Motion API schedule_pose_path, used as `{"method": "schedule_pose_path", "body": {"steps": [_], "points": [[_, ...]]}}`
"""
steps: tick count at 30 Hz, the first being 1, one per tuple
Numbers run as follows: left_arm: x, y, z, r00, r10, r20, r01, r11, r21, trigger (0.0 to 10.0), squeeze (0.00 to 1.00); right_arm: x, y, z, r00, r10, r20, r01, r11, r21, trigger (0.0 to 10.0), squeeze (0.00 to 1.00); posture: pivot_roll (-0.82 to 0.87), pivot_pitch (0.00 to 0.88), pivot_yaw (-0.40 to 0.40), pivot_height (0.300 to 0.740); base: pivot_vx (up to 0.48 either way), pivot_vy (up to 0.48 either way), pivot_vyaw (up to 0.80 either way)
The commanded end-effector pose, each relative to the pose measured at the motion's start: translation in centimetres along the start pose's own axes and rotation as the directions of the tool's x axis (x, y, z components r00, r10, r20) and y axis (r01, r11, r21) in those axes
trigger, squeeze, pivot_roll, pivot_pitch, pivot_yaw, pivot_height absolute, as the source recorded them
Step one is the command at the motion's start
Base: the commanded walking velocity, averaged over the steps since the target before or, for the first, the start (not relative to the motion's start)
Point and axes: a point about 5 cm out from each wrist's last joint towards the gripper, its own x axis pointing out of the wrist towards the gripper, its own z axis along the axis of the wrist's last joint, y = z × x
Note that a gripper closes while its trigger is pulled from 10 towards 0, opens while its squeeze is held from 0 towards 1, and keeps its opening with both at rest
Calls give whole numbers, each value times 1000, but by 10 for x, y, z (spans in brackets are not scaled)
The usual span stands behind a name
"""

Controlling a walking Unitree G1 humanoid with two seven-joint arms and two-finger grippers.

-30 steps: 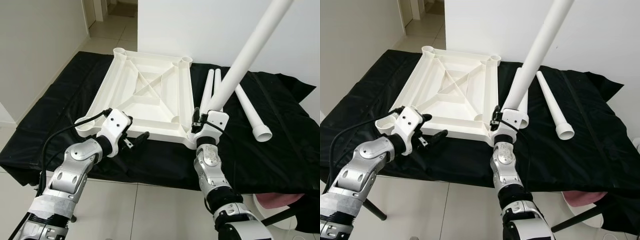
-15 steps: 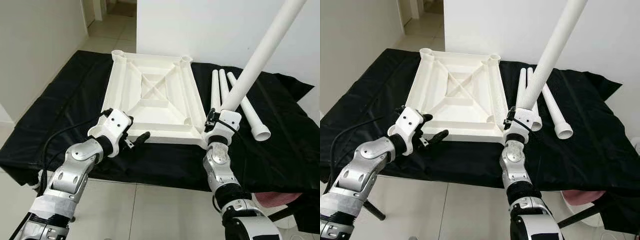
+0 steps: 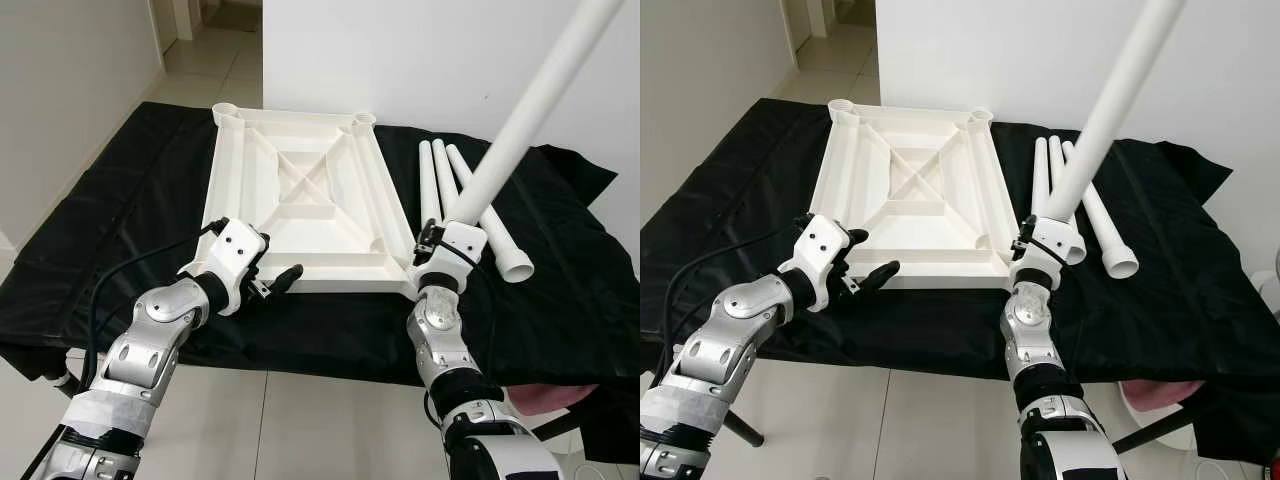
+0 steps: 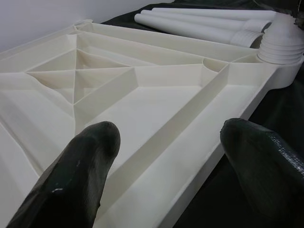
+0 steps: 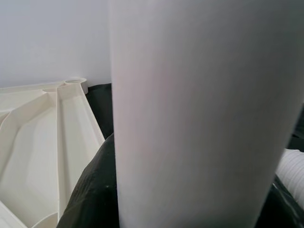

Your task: Building children table

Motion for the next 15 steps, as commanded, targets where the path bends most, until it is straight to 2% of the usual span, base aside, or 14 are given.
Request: {"method": "schedule_pose_path", "body": {"steps": [1,9,15], "points": [[1,-1,1,1000,6,-2,-6,1000,12,10000,0,-8,-21,-27,987,-82,-141,79,997,-25,10000,0,33,0,-30,740,0,0,0],[2,-1,1,1000,4,-3,-4,1000,12,10000,0,-9,-21,-28,986,-87,-141,84,996,-30,10000,0,31,0,-25,740,0,0,0],[2,0,1,1000,3,-5,-3,1000,11,10000,0,-6,-27,-27,978,-139,-153,140,990,-7,10000,0,31,1,-25,740,0,0,0]]}}
